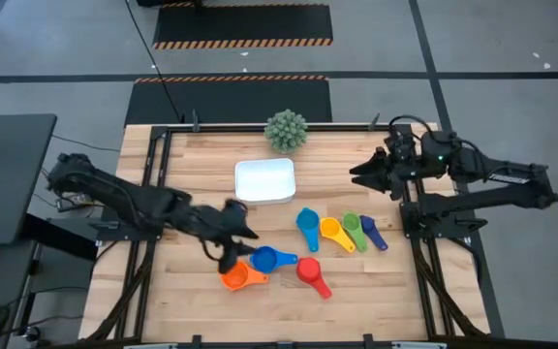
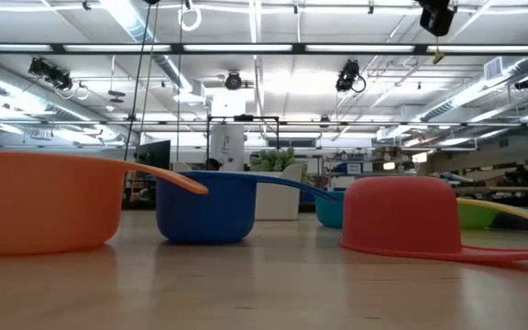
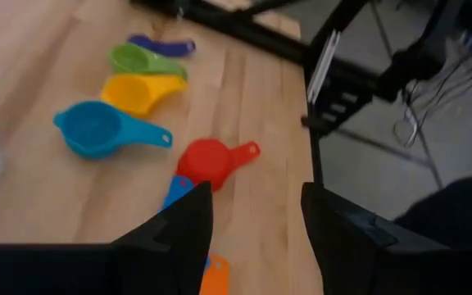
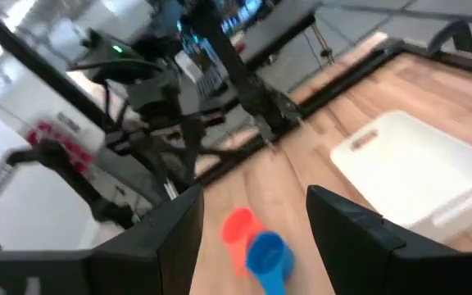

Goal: Nest measuring cups in basket
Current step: Stack the blue measuring cup into the orange measuring cup

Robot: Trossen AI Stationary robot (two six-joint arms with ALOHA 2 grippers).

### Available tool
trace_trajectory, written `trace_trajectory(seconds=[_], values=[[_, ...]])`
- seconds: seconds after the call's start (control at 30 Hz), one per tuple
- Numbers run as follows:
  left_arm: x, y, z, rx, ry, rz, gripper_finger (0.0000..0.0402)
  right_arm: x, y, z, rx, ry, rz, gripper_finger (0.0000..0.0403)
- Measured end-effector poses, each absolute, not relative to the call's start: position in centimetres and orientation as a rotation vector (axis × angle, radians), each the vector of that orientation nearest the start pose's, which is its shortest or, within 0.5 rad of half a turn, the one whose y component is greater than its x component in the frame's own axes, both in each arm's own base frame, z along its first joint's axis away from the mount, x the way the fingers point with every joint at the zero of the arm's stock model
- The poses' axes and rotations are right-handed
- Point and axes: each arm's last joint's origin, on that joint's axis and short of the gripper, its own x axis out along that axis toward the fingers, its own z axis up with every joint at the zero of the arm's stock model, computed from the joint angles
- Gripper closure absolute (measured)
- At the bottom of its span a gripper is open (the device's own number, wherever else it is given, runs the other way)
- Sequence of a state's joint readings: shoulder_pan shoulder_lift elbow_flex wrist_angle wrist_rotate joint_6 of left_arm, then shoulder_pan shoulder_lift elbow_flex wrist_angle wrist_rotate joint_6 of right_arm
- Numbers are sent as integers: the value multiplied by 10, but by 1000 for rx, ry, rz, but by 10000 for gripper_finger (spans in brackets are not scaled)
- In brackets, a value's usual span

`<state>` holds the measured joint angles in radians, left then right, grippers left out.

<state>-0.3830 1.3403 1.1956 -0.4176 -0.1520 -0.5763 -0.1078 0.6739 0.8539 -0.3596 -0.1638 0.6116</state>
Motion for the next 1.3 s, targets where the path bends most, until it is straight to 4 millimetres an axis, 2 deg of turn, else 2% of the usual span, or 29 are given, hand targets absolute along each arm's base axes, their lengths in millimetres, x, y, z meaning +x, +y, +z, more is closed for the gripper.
trace_trajectory(seconds=[0.33, 0.53, 0.97, 1.3], values=[[336, -147, 309, -457, 746, 32, 210, 137, 12, 348, 475, 314, 140, 179], [362, -161, 293, -413, 859, 75, 210, 139, 23, 347, 485, 340, 188, 179], [380, -169, 279, -307, 1009, 158, 210, 138, 41, 343, 439, 363, 180, 179], [391, -176, 246, -211, 1083, 155, 210, 141, 47, 341, 397, 367, 142, 179]])
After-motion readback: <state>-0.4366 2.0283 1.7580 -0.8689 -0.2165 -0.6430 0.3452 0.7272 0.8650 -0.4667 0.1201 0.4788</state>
